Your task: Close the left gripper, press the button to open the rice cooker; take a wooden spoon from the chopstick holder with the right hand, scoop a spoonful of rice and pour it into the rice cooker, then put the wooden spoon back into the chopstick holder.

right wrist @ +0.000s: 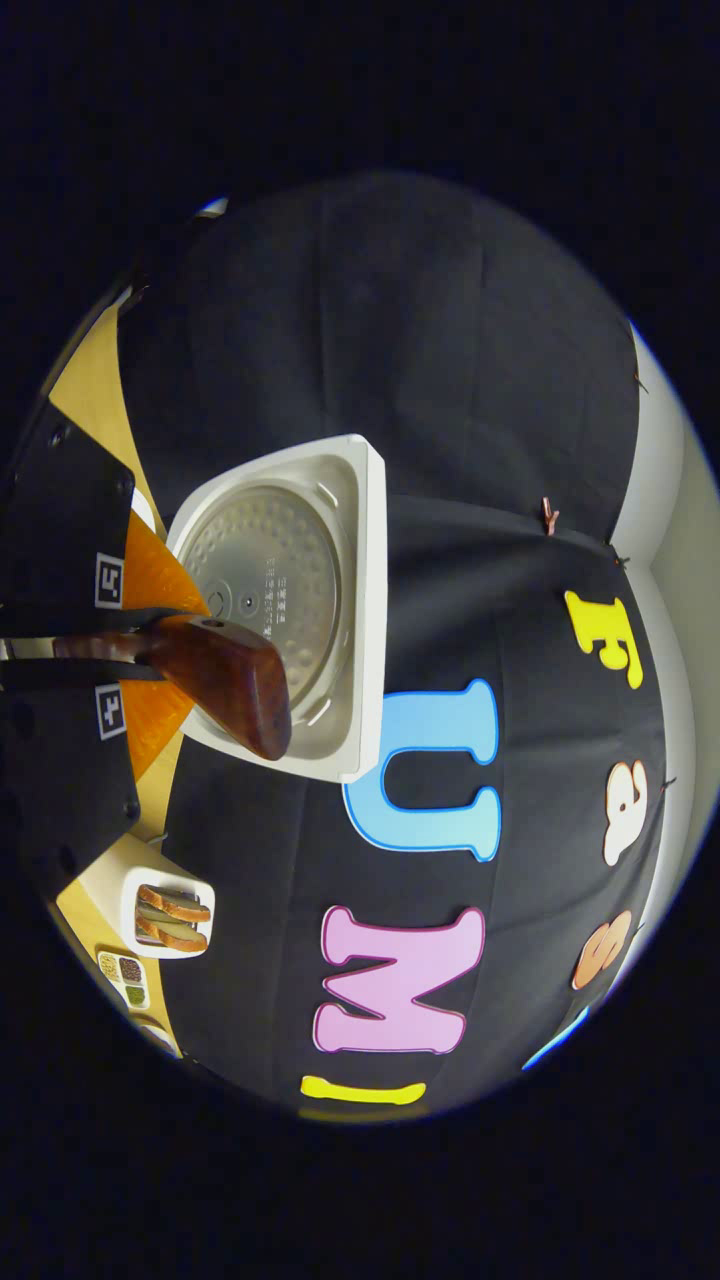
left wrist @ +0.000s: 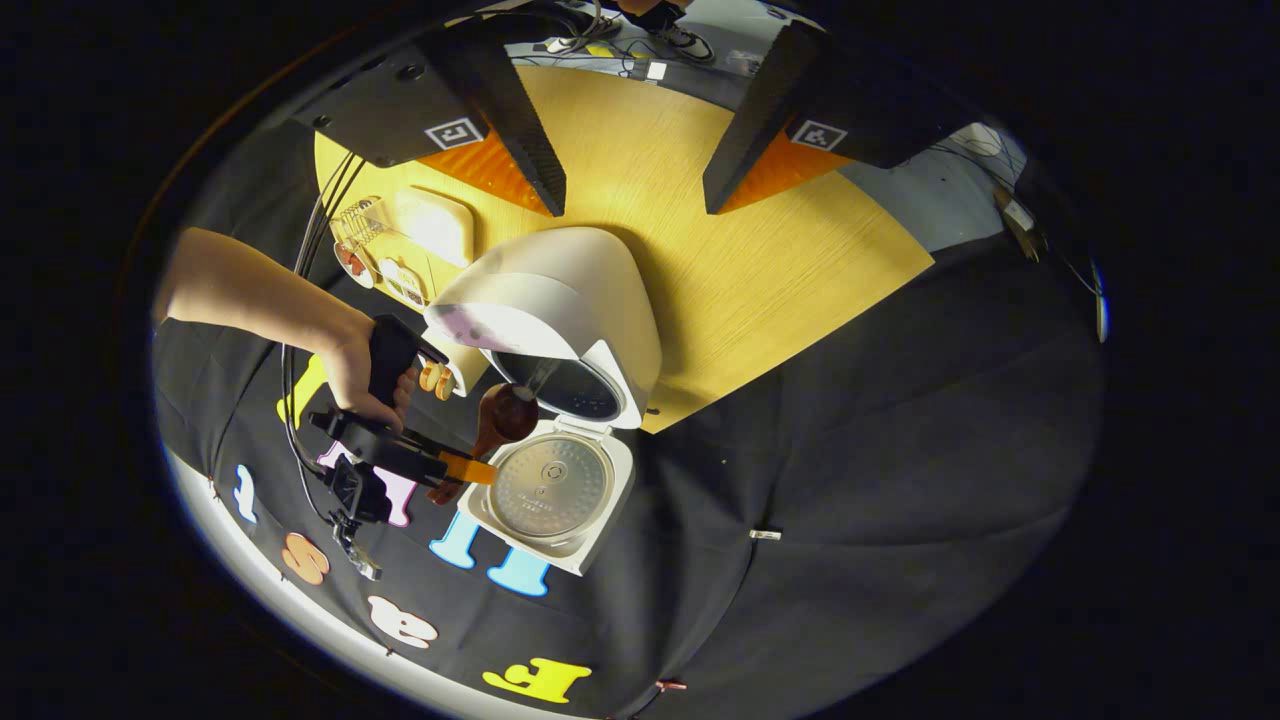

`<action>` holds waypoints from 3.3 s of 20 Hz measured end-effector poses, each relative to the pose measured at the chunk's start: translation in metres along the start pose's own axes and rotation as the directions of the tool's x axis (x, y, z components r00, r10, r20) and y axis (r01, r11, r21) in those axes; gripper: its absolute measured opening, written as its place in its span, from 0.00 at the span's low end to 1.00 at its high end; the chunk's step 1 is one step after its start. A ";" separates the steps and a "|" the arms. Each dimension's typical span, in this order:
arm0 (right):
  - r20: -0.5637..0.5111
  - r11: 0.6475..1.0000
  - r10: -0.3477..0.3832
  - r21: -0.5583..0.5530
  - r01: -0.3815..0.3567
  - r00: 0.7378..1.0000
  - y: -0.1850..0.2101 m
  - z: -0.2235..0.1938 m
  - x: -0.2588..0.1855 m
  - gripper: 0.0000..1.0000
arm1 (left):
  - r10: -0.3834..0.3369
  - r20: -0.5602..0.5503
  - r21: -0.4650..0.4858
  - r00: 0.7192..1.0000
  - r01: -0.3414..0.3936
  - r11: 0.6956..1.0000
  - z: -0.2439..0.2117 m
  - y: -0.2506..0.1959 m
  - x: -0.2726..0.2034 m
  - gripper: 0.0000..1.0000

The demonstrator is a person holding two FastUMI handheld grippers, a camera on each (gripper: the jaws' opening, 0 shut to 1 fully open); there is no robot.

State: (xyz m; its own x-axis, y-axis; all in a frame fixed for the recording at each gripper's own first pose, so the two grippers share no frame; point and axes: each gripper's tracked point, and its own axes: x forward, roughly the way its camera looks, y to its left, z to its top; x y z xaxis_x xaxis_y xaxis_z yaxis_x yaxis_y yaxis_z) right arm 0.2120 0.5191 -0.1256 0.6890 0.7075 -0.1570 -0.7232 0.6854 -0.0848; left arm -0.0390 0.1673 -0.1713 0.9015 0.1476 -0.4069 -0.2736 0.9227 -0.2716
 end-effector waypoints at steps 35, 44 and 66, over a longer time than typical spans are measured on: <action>-0.111 0.771 -0.530 0.350 0.532 0.841 -0.372 -0.023 -0.316 0.13 | -0.121 -0.007 0.112 0.993 0.121 0.986 -0.010 -0.146 0.010 0.96; -0.260 0.684 -0.537 0.421 0.595 0.802 -0.449 -0.116 -0.337 0.13 | -0.085 -0.033 0.079 0.996 0.088 0.993 -0.003 -0.212 0.041 0.96; -0.356 0.634 -0.541 0.423 0.648 0.762 -0.470 -0.200 -0.360 0.97 | 0.155 0.217 0.112 0.964 -0.183 0.977 0.107 -0.213 0.040 0.96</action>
State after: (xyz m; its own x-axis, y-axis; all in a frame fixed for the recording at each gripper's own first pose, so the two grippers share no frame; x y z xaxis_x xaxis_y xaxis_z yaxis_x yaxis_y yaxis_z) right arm 0.2944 -0.0918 -0.2261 0.8991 0.1070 -0.4244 0.0081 0.9654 0.2605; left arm 0.0907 0.0150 -0.0365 0.8990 0.3629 -0.2452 -0.3944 0.9142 -0.0928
